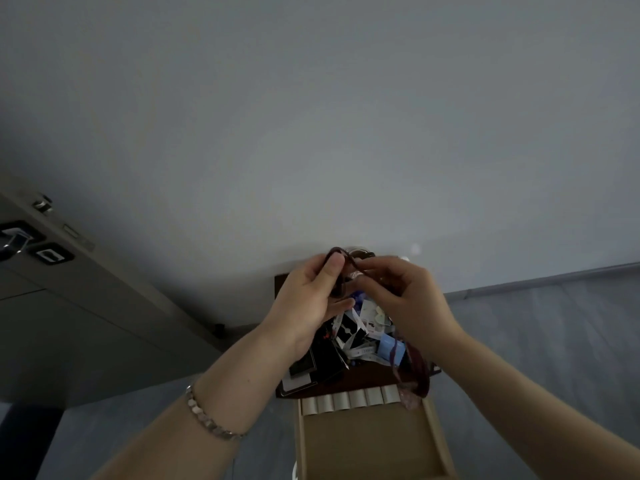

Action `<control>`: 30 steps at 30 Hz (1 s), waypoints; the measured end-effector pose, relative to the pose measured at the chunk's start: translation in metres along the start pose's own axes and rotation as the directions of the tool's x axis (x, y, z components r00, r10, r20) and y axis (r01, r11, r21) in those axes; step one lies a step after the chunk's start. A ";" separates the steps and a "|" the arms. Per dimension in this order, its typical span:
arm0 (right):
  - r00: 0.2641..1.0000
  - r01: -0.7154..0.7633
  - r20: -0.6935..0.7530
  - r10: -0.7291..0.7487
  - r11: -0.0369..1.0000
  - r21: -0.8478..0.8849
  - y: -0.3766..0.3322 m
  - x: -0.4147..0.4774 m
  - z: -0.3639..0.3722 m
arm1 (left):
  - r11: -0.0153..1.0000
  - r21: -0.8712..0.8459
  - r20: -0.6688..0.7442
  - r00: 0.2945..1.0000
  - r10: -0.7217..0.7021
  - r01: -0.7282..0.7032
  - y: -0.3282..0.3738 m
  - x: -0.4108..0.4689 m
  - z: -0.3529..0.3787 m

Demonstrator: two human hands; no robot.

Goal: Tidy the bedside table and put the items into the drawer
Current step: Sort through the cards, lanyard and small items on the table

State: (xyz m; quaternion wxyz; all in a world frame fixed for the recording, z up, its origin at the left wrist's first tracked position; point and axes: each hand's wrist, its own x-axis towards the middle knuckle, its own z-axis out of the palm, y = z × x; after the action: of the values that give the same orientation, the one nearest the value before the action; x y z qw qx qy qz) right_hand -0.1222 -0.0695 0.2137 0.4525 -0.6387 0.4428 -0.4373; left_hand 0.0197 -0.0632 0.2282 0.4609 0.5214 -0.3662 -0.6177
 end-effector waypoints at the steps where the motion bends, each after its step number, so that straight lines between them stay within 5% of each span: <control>1: 1.000 -0.006 0.001 0.006 1.000 0.027 -0.001 -0.003 0.005 | 0.999 -0.038 -0.023 1.000 -0.004 0.003 -0.001 -0.001 0.003; 5: 0.993 0.114 -0.024 -0.119 0.981 -0.156 -0.004 -0.011 0.020 | 0.983 -0.183 -0.044 0.999 -0.007 -0.002 0.001 -0.007 0.011; 9: 0.987 0.129 -0.078 -0.137 0.986 -0.105 -0.004 -0.010 0.021 | 0.980 -0.190 0.036 0.998 -0.051 0.057 -0.001 -0.008 0.005; 13: 0.947 0.316 0.154 -0.281 0.898 -0.306 -0.003 0.000 0.001 | 0.987 0.152 0.071 0.995 -0.067 0.056 0.009 -0.005 -0.020; 16: 0.876 0.411 0.410 -0.253 0.836 -0.363 -0.011 0.009 -0.014 | 0.848 0.530 0.290 0.943 -0.166 -0.014 0.023 -0.002 -0.033; 19: 0.824 0.444 0.529 -0.204 0.812 -0.379 -0.022 0.012 -0.019 | 0.764 0.645 0.387 0.861 -0.331 0.004 0.025 -0.006 -0.027; 22: 0.844 0.388 0.523 -0.120 0.809 -0.441 -0.024 0.012 -0.025 | 0.816 0.578 0.379 0.874 -0.305 0.034 0.020 -0.009 -0.021; 27: 0.981 0.001 0.189 0.051 0.964 -0.265 -0.013 0.003 -0.040 | 0.970 0.108 0.136 0.963 -0.232 0.218 0.004 -0.007 -0.022; 30: 0.981 -0.009 0.184 0.067 0.955 -0.296 -0.008 -0.005 -0.029 | 0.973 -0.032 0.015 0.973 -0.230 0.231 -0.008 -0.007 -0.016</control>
State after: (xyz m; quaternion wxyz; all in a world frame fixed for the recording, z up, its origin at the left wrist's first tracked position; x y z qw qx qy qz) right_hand -0.1496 -0.0684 0.2266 0.4015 -0.7293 0.4693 -0.2942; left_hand 0.0339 -0.0531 0.2196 0.3928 0.5493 -0.2954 -0.6758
